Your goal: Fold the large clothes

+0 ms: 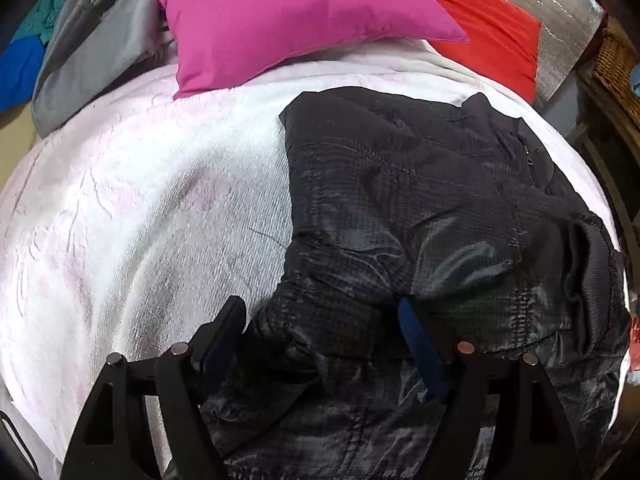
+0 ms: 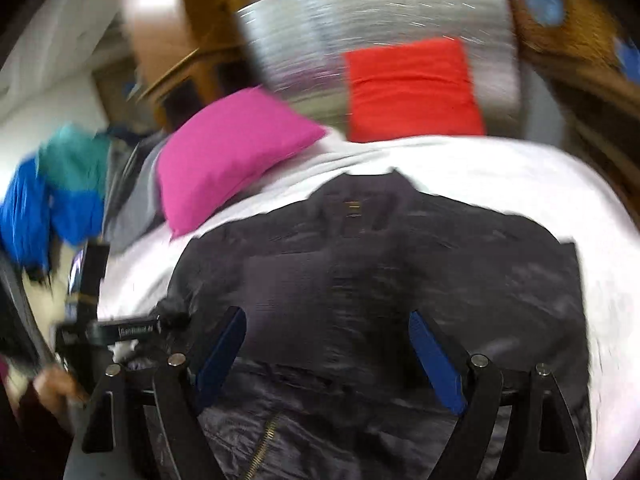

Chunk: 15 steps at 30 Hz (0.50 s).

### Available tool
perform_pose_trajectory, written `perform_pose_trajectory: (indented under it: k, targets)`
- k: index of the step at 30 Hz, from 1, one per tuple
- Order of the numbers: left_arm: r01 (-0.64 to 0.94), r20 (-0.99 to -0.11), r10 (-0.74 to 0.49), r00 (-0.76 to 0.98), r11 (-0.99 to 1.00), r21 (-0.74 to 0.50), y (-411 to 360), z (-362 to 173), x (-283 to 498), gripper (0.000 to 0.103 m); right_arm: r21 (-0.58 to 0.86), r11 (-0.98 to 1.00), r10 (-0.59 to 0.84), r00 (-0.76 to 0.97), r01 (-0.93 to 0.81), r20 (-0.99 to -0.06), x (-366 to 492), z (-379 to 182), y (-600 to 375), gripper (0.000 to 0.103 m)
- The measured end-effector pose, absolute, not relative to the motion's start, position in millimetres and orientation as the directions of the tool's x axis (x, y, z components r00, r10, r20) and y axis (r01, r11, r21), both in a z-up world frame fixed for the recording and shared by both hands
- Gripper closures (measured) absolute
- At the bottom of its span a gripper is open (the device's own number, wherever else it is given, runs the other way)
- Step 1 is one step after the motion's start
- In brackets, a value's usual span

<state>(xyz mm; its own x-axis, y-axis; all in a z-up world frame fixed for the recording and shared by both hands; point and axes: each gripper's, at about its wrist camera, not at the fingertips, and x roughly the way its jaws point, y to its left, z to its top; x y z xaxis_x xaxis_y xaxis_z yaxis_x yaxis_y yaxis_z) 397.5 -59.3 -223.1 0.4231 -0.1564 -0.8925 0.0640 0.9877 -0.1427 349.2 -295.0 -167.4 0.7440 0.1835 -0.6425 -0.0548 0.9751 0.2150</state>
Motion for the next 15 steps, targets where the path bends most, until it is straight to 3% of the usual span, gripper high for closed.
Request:
perform_pose_trajectory:
  k: [5,10,14,15]
  targets:
    - [0.061,-0.895,-0.187,0.406,0.982,-0.178,-50.6,-226.6,398.6,0.019,0.165,0.982,0.183,0.690,-0.094,-0.700,365.2,-188.1,-260.1,0.017]
    - [0.063,-0.896,-0.183,0.405,0.983,-0.172,-51.7,-226.4,397.6,0.019,-0.071,0.996,-0.023,0.657,-0.047,-0.754,378.1,-214.5,-248.2,0.022]
    - [0.063,-0.896,-0.182,0.405,0.983,-0.171,-52.7,-225.8,396.5,0.019,0.049,0.992,-0.042,0.682,0.114,-0.730,370.4,-199.3,-300.3,0.031]
    - [0.063,-0.896,-0.179,0.406,0.984,-0.168,-53.0,-225.9,396.2,0.019,0.096,0.978,-0.060,0.685,0.186,-0.726,366.8,-194.1,-321.9,0.040]
